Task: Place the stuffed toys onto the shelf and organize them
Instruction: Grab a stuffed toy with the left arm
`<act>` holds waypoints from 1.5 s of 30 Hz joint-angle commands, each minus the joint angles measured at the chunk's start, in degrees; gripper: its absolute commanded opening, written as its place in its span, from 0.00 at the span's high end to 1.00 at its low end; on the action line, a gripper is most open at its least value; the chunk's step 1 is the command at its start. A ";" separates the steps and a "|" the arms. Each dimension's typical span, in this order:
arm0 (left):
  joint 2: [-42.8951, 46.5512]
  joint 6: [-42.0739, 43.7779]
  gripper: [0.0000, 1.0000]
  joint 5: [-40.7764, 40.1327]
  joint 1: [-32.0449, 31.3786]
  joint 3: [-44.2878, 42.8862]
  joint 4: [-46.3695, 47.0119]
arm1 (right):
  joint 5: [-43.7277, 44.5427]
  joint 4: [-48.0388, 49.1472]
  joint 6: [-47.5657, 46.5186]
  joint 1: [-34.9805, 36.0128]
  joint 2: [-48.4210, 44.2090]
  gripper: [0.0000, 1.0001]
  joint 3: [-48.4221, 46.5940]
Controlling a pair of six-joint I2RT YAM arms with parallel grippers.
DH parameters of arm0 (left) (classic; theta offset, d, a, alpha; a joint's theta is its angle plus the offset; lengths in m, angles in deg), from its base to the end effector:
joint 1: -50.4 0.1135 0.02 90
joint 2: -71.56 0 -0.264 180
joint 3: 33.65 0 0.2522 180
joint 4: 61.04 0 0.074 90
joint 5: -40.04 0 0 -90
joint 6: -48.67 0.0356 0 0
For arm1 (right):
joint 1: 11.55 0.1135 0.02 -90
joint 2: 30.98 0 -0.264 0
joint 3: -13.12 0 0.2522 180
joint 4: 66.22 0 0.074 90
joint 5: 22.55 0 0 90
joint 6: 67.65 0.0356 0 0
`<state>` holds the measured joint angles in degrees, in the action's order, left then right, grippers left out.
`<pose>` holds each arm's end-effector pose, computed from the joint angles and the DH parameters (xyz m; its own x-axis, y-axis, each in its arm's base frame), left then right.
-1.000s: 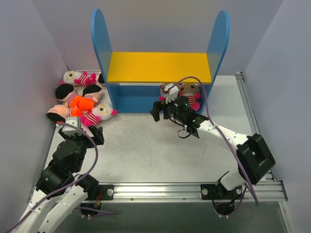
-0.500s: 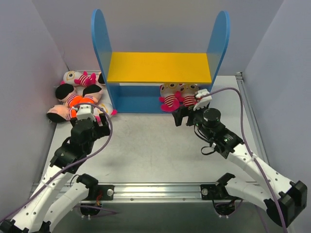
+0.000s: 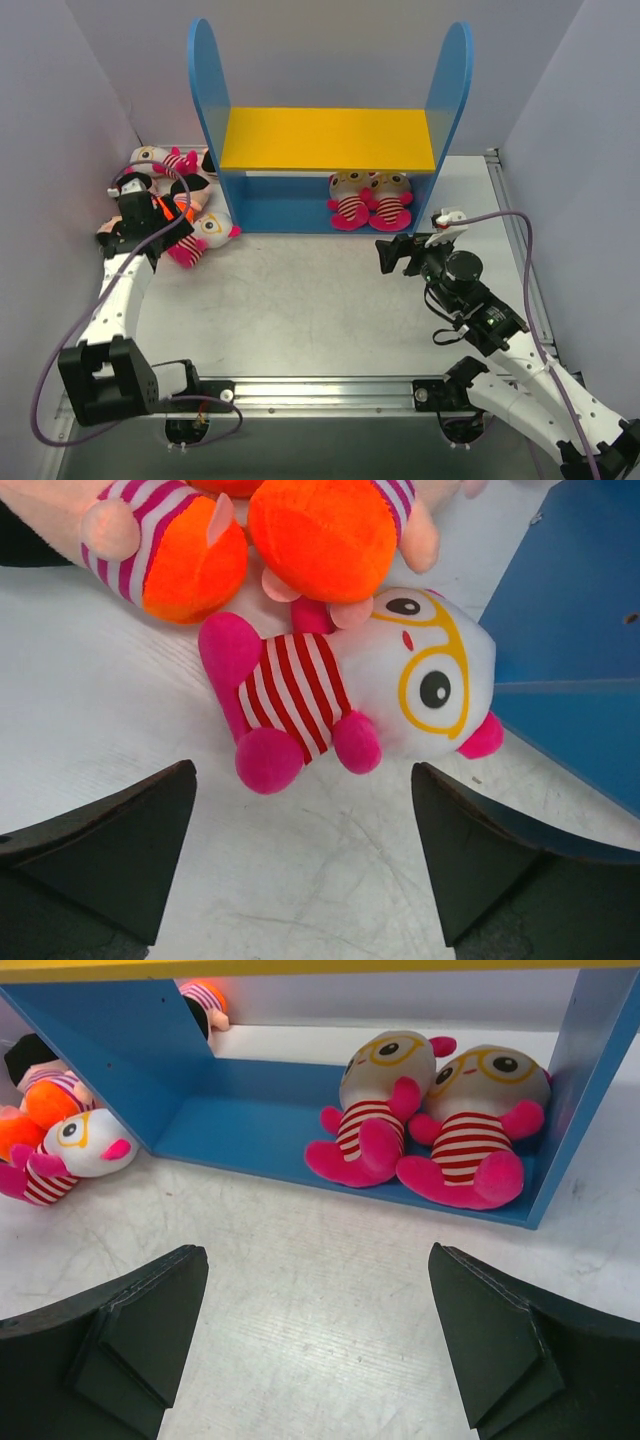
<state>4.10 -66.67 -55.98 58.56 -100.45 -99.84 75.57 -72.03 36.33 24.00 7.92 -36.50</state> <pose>0.2523 0.0400 0.2849 -0.4739 -0.4979 -0.7263 -0.4693 0.8407 -0.2702 0.1422 0.0954 0.3355 -0.0438 0.2626 -0.9639 -0.4643 0.8490 0.2524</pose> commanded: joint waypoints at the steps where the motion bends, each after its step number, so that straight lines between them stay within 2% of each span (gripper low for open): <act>1: -5.82 -0.85 0.07 1.99 1.33 -4.97 5.87 | -0.91 1.37 0.61 -0.31 0.83 0.02 0.26; 4: -11.80 0.38 0.14 1.80 1.59 -7.78 6.32 | -1.79 1.46 0.52 -0.22 1.18 0.02 0.26; 9: -19.71 1.35 0.19 1.45 1.59 -9.72 4.14 | -1.88 1.64 0.35 -0.31 1.09 0.02 0.44; 11: -21.04 0.39 0.25 2.32 1.51 -9.37 2.46 | -1.79 1.20 0.26 -0.31 0.92 0.02 0.09; 13: -21.04 -0.67 0.26 3.90 1.24 -6.13 2.80 | -1.79 1.28 0.09 -0.31 0.83 0.02 0.35; 19: -17.36 -5.76 0.36 12.51 -0.07 1.07 -0.01 | -2.84 1.64 0.09 -0.31 1.36 0.03 0.53; 24: -7.17 -12.26 0.41 19.63 -0.51 7.85 0.60 | -2.76 1.72 0.26 -0.22 0.92 0.03 1.05; 26: -2.27 -15.24 0.42 22.10 -2.79 10.13 0.43 | -2.76 1.81 0.26 -0.22 1.01 0.03 1.14; 31: 7.24 -16.67 0.38 21.14 -7.54 10.15 -3.78 | -2.93 1.72 0.00 -0.22 1.45 0.03 0.96; 34: 10.15 -10.45 0.31 15.01 -7.38 5.68 -9.31 | -3.11 1.90 0.00 -0.22 1.71 0.03 1.05; 35: 10.16 -6.51 0.25 9.50 -6.68 4.10 -10.55 | -3.20 1.99 -0.09 -0.22 1.80 0.03 1.05; 38: 8.15 -0.61 0.17 7.17 -3.43 -0.30 -11.79 | -3.55 2.25 -0.18 -0.22 2.15 0.03 1.05; 42: 3.66 2.66 0.13 6.37 1.67 -3.73 -7.58 | -4.08 2.25 -0.18 -0.13 1.98 0.03 1.23; 45: -1.87 4.51 0.11 5.05 2.29 -5.76 -4.68 | -4.16 2.34 -0.18 -0.13 1.80 0.03 1.23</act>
<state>6.43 -67.02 -48.57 60.14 -103.55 -107.83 72.07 -72.08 36.41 24.00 9.95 -35.65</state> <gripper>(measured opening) 0.886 0.971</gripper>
